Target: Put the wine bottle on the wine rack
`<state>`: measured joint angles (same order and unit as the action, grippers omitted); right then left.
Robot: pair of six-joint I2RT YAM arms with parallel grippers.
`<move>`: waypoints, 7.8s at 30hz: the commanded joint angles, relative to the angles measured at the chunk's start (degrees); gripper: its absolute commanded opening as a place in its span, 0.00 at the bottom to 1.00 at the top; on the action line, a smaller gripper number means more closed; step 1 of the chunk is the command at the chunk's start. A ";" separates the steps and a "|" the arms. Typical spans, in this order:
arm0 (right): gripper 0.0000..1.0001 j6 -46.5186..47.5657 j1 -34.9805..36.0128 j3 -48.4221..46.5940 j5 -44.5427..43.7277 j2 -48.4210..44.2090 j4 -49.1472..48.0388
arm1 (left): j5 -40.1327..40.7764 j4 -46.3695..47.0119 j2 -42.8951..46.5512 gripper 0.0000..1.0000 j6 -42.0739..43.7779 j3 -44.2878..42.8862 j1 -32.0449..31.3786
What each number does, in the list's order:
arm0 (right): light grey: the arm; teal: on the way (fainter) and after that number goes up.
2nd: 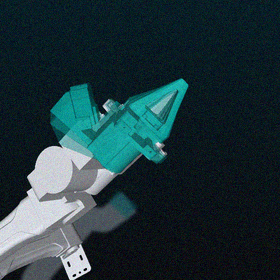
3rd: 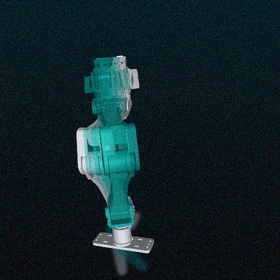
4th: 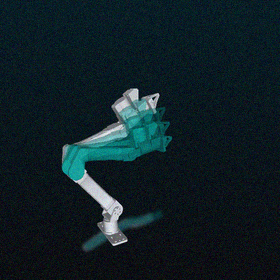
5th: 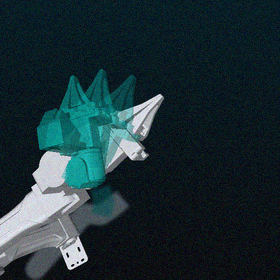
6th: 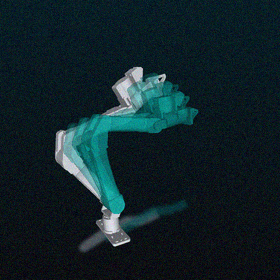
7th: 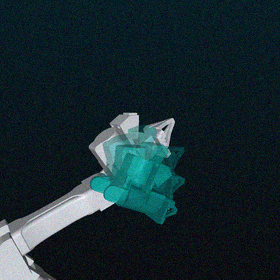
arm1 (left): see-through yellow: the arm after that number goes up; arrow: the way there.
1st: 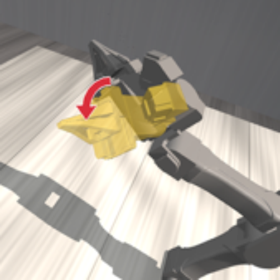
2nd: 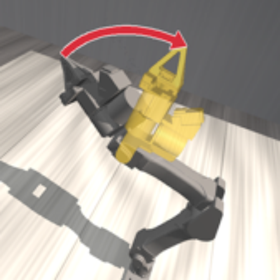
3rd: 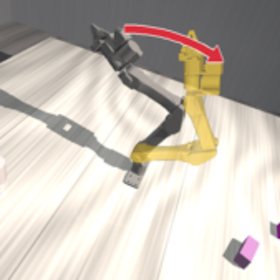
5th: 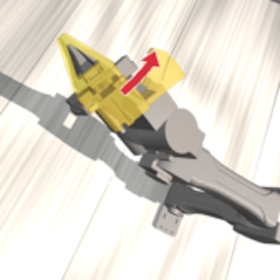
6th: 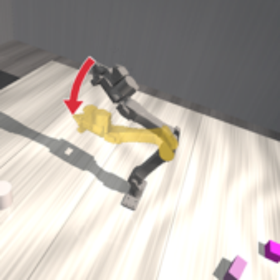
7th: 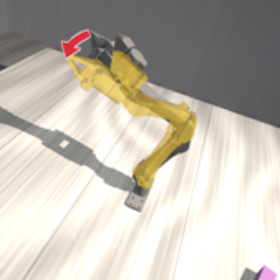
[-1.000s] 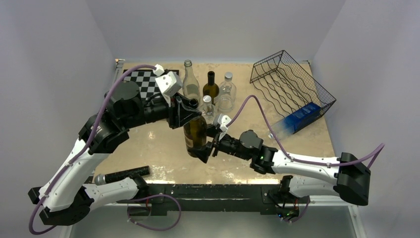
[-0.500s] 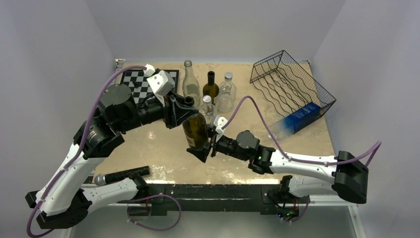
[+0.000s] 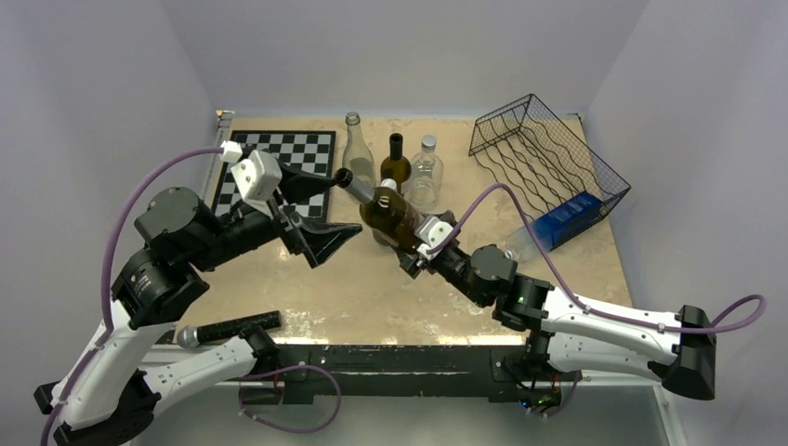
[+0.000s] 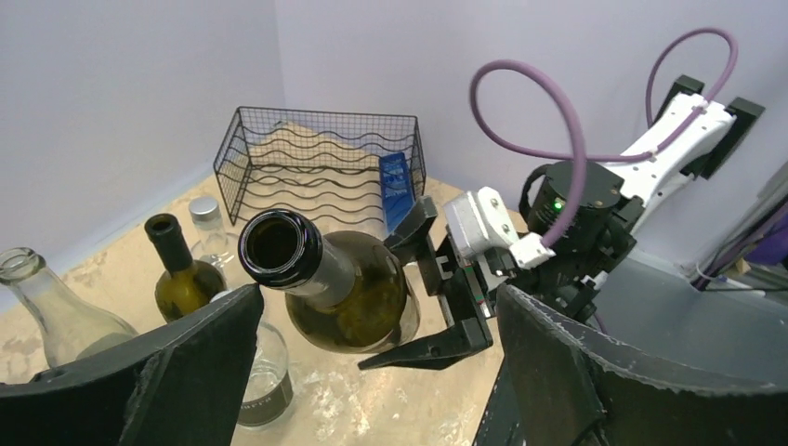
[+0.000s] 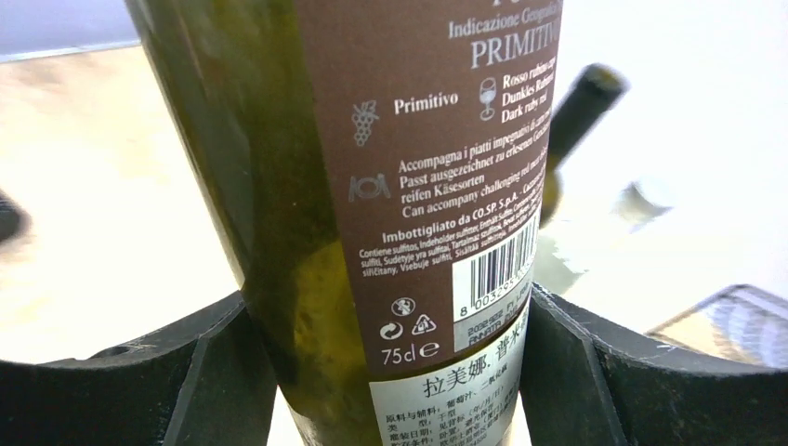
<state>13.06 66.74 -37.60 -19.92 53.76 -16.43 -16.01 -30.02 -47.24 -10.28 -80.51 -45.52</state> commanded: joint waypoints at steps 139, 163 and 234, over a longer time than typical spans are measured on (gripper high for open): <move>0.04 37.27 20.45 -19.42 -12.95 -12.03 23.22 | -14.02 -25.34 -11.61 0.00 17.61 3.34 0.34; 0.94 33.41 20.49 -14.45 -13.36 -6.54 29.79 | -7.45 -14.39 -3.62 0.00 11.77 12.10 -0.89; 0.87 -49.01 -9.08 -29.87 -15.42 -20.56 78.36 | 15.28 30.58 -61.03 0.00 -5.64 -3.65 -12.33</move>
<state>-34.96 57.67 -67.83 -33.95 33.10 63.42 -0.99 -8.93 -111.77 -15.44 -81.14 -57.78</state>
